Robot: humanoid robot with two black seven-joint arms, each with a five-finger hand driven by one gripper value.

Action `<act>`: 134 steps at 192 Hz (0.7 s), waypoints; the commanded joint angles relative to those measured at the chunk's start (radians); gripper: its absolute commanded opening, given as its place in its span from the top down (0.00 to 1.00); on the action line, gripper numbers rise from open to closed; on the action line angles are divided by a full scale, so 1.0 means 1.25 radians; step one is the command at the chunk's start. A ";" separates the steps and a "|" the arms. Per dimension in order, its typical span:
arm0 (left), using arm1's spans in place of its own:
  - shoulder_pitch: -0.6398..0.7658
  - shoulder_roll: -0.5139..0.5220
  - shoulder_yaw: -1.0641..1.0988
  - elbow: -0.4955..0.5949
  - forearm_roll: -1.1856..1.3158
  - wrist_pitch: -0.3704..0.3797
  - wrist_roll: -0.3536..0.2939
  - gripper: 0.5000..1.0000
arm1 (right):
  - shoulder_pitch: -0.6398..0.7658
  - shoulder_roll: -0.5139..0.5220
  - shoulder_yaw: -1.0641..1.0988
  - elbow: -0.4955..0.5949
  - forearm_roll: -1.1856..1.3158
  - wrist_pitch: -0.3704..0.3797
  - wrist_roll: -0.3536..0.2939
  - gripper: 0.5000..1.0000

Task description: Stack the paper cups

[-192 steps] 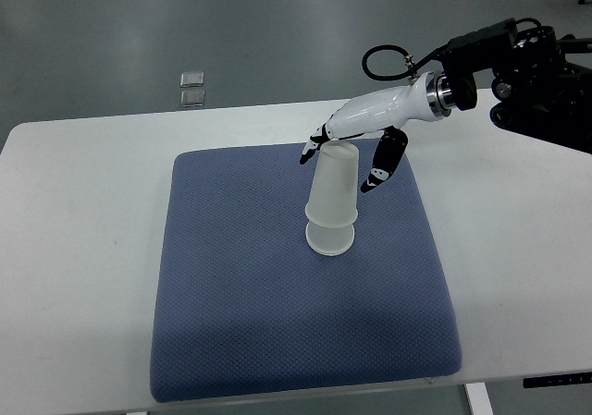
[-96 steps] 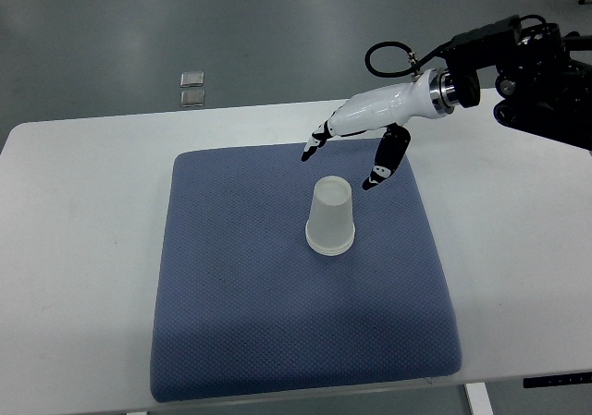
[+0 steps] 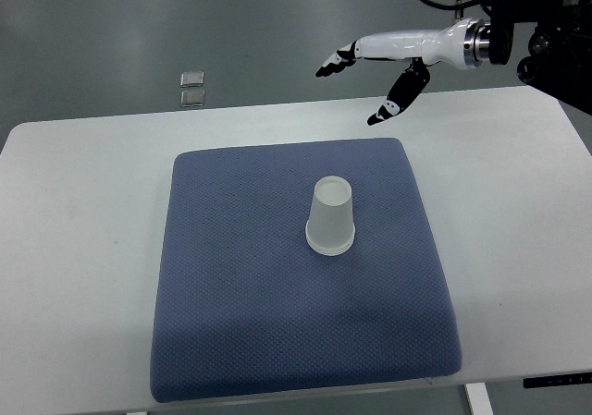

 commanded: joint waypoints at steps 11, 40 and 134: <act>0.000 0.000 0.000 0.000 0.000 0.000 0.000 0.00 | -0.066 0.022 0.082 -0.034 0.218 -0.014 -0.007 0.21; 0.000 0.000 0.000 0.000 0.000 0.000 0.000 0.00 | -0.119 0.074 0.119 -0.115 0.404 -0.041 -0.007 0.21; 0.000 0.000 0.000 0.000 0.000 0.000 0.000 0.00 | -0.239 0.139 0.179 -0.268 0.996 -0.123 -0.096 0.21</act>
